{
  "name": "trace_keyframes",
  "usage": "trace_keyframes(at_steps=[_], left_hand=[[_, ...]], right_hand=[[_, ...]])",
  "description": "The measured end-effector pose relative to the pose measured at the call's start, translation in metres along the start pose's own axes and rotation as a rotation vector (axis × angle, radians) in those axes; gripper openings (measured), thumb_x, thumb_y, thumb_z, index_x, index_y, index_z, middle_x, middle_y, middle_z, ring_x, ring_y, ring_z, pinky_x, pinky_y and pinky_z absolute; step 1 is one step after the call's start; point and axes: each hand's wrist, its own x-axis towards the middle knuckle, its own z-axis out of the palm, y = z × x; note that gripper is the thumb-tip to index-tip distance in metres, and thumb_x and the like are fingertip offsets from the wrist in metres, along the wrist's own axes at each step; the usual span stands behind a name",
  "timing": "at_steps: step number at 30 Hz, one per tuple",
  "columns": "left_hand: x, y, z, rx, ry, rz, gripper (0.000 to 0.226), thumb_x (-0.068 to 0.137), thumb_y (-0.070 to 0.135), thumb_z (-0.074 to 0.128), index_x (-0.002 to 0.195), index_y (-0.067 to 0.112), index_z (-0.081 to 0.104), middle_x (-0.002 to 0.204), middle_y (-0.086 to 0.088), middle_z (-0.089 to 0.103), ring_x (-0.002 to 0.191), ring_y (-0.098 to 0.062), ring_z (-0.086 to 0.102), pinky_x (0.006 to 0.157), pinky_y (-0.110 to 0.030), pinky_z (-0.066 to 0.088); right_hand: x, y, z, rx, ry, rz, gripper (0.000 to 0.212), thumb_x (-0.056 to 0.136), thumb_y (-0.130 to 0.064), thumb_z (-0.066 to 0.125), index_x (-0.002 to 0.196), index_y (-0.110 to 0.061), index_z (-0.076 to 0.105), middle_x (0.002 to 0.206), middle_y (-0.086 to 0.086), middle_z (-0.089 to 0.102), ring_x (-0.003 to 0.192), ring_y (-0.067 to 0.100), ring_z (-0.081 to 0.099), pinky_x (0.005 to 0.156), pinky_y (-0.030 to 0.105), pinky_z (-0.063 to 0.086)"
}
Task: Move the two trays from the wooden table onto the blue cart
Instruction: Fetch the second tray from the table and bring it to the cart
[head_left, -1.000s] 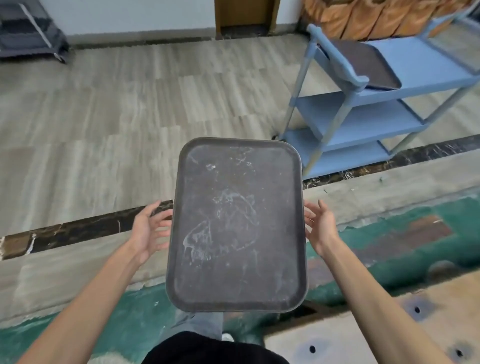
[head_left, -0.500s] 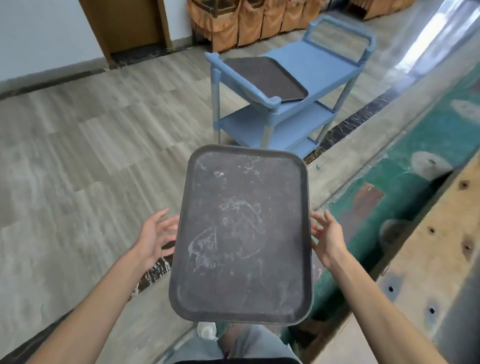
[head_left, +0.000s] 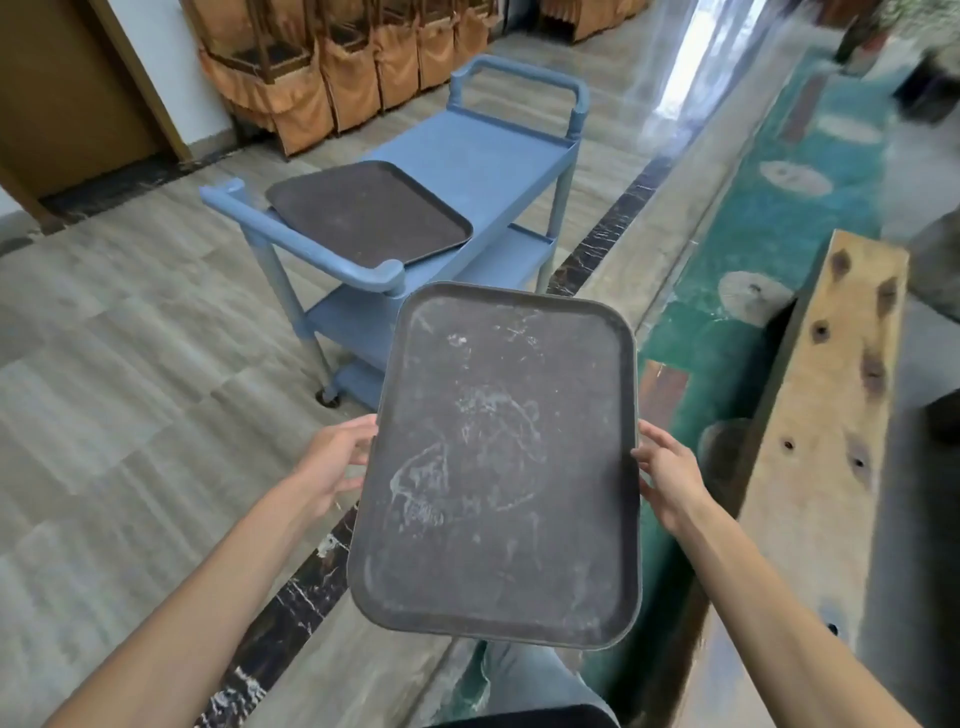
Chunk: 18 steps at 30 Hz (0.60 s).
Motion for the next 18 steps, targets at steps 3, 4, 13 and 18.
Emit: trace_keyframes(at_steps=[3, 4, 13, 18], left_hand=[[0.048, 0.029, 0.045, 0.05, 0.033, 0.043, 0.038, 0.091, 0.006, 0.05, 0.118, 0.027, 0.068, 0.086, 0.005, 0.07, 0.069, -0.008, 0.059, 0.058, -0.022, 0.049], [0.06, 0.04, 0.057, 0.062, 0.039, 0.039, 0.041, 0.091, 0.004, 0.05, 0.122, 0.025, 0.066, 0.09, 0.003, 0.069, 0.07, -0.009, 0.06, 0.056, -0.021, 0.049], [0.156, 0.111, 0.124, 0.082, 0.075, 0.052, 0.043, 0.09, 0.006, 0.06, 0.128, 0.025, 0.063, 0.101, 0.002, 0.068, 0.085, -0.011, 0.065, 0.065, -0.026, 0.052], [0.203, 0.153, 0.141, 0.078, 0.099, 0.113, 0.043, 0.091, 0.004, 0.058, 0.13, 0.023, 0.061, 0.106, 0.005, 0.068, 0.1, -0.011, 0.066, 0.075, -0.031, 0.053]], right_hand=[[0.054, -0.026, -0.009, -0.012, 0.046, -0.003, 0.051, 0.09, 0.006, 0.042, 0.128, -0.021, 0.062, 0.087, -0.001, 0.066, 0.071, 0.016, 0.049, 0.059, 0.03, 0.034], [0.068, -0.035, -0.013, -0.015, 0.066, 0.001, 0.05, 0.09, 0.006, 0.042, 0.127, -0.022, 0.062, 0.087, -0.001, 0.065, 0.069, 0.015, 0.048, 0.058, 0.03, 0.032], [0.186, -0.124, -0.025, -0.031, 0.065, -0.032, 0.049, 0.092, 0.009, 0.043, 0.124, -0.022, 0.064, 0.107, 0.005, 0.066, 0.079, 0.017, 0.052, 0.058, 0.029, 0.031], [0.243, -0.163, -0.009, -0.038, 0.028, -0.05, 0.05, 0.092, 0.009, 0.045, 0.127, -0.023, 0.062, 0.108, 0.005, 0.061, 0.081, 0.017, 0.048, 0.06, 0.029, 0.031]])
